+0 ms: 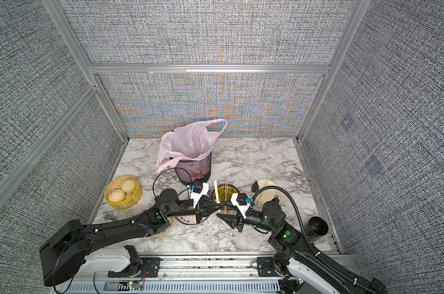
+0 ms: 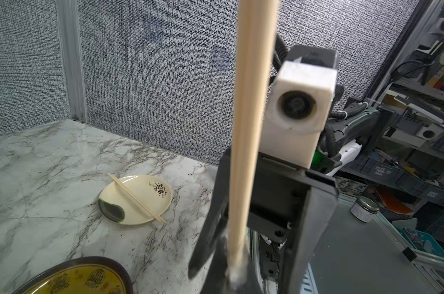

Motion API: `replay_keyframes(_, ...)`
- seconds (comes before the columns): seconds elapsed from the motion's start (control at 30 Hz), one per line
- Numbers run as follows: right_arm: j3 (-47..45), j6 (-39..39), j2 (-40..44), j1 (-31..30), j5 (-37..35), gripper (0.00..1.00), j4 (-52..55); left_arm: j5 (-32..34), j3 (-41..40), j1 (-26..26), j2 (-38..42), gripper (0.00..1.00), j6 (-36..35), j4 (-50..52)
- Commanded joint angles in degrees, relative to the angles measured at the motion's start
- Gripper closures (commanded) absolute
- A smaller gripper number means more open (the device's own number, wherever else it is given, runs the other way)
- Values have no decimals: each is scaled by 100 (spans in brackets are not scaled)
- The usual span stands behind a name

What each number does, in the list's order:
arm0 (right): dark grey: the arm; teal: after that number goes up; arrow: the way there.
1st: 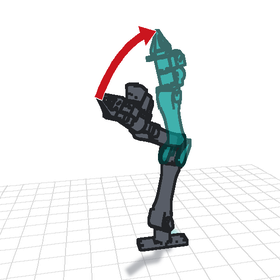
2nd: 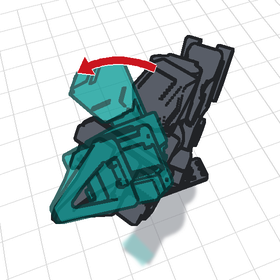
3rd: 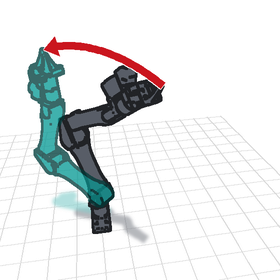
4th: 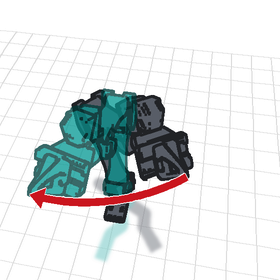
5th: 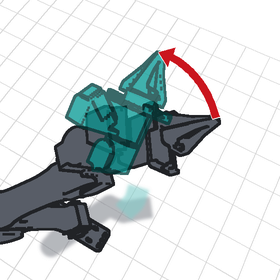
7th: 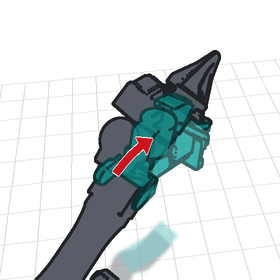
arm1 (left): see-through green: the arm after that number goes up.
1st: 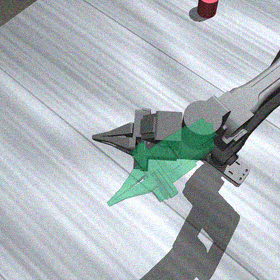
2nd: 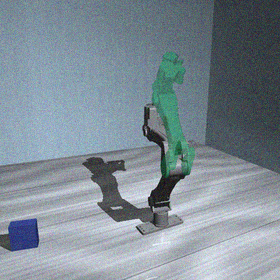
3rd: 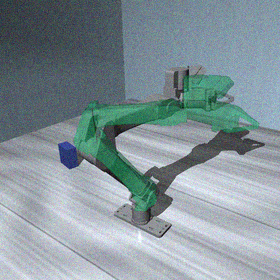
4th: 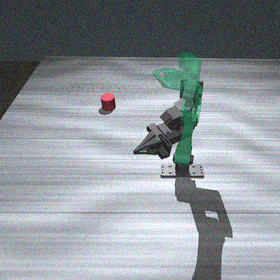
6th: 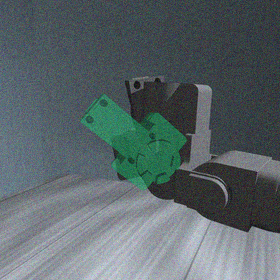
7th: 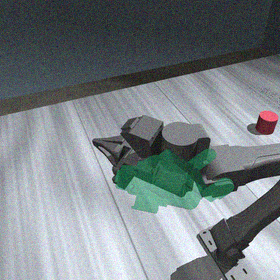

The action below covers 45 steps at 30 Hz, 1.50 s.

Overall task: Remove the packaging of disposable chopsticks
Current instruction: Remove the packet bag from the disposable chopsticks.

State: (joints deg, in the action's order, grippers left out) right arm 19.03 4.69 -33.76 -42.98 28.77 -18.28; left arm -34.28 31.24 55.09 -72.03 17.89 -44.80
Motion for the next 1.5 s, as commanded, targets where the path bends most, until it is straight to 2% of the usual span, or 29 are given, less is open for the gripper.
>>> replay_keyframes(0.0, -142, 215, 243, 9, 102, 9, -486, 127, -80, 7, 45, 100, -206, 195)
replay_keyframes(0.07, -145, 350, 269, 9, 228, 5, -664, -57, -154, 3, -21, 100, -226, 58)
replay_keyframes(0.2, 185, 363, 54, 35, -137, 1, -324, -357, -346, 9, 11, 100, -283, -104)
replay_keyframes(0.4, 874, 577, -969, 53, 359, 1, -194, -463, -456, 11, 306, 100, -454, 181)
replay_keyframes(0.57, 945, 555, -1289, 53, 410, 4, -483, -334, -580, 10, 512, 100, -524, 339)
replay_keyframes(0.63, 896, 559, -1291, 49, 521, 12, -645, -326, -606, 14, 508, 100, -537, 359)
replay_keyframes(0.77, 883, 518, -1222, 53, 611, 47, -624, -342, -649, 11, 453, 100, -523, 292)
replay_keyframes(0.87, 857, 516, -1209, 53, 664, 69, -633, -358, -671, 17, 478, 100, -524, 278)
replay_keyframes(1.0, 907, 524, -1261, 53, 723, 79, -553, -373, -663, 15, 487, 100, -506, 278)
replay_keyframes(1.1, 909, 524, -1308, 53, 761, 80, -575, -377, -655, 10, 487, 100, -507, 278)
replay_keyframes(1.17, 893, 524, -1335, 53, 770, 85, -609, -384, -655, 10, 479, 100, -500, 278)
replay_keyframes(1.27, 875, 508, -1378, 53, 800, 100, -658, -369, -635, 10, 445, 100, -493, 286)
replay_keyframes(1.43, 873, 445, -1377, 53, 739, 100, -659, -335, -591, 11, 325, 100, -508, 340)
replay_keyframes(1.47, 885, 428, -1363, 53, 716, 100, -659, -318, -582, 16, 277, 96, -513, 348)
